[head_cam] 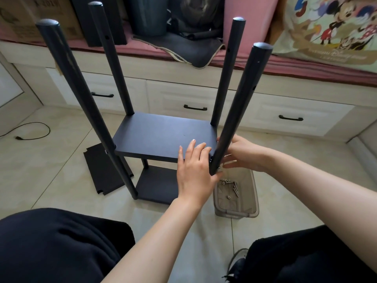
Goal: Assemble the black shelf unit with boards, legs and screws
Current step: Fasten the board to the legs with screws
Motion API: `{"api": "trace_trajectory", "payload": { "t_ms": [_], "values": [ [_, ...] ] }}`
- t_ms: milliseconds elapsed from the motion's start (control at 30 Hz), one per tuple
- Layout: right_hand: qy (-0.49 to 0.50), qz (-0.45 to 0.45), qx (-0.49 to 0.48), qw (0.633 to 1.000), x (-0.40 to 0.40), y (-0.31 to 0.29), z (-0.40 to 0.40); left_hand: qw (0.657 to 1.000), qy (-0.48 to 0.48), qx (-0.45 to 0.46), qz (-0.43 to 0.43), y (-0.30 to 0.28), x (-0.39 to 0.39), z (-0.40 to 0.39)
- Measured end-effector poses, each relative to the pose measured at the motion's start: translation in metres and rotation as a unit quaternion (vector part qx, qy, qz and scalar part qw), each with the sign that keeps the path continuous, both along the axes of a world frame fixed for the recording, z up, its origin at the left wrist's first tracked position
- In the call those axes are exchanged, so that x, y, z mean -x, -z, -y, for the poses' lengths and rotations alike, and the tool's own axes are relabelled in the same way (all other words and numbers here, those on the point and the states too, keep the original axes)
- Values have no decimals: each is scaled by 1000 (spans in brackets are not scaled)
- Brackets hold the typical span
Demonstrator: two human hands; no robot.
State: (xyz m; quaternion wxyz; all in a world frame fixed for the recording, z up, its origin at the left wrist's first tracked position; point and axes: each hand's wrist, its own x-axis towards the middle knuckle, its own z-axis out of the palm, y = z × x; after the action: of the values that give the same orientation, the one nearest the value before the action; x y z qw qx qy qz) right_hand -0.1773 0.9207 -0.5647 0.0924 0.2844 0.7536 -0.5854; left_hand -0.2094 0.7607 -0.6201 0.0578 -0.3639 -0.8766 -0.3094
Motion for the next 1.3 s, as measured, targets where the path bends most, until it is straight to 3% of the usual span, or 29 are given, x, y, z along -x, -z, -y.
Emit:
{"api": "trace_trajectory", "payload": {
  "t_ms": [233, 467, 567, 700, 1000, 1300],
  "values": [
    [24, 45, -15, 999, 11, 6, 6, 1000, 0, -29, -1, 2, 4, -8],
    [26, 116, -26, 993, 13, 3, 2, 996, 1, 60, -65, 6, 16, 0],
    [30, 120, -38, 992, 14, 2, 4, 988, -5, 97, -117, 12, 18, 5],
    [27, 106, -57, 992, 10, 6, 6, 977, -19, 73, -199, 23, 13, 8],
    [-44, 82, 0, 996, -18, 1, -38, 976, -18, 43, -211, 31, 16, 7],
    [18, 117, 38, 992, -67, 99, -88, 967, -35, 5, -252, 38, 18, 1]
  ]
}}
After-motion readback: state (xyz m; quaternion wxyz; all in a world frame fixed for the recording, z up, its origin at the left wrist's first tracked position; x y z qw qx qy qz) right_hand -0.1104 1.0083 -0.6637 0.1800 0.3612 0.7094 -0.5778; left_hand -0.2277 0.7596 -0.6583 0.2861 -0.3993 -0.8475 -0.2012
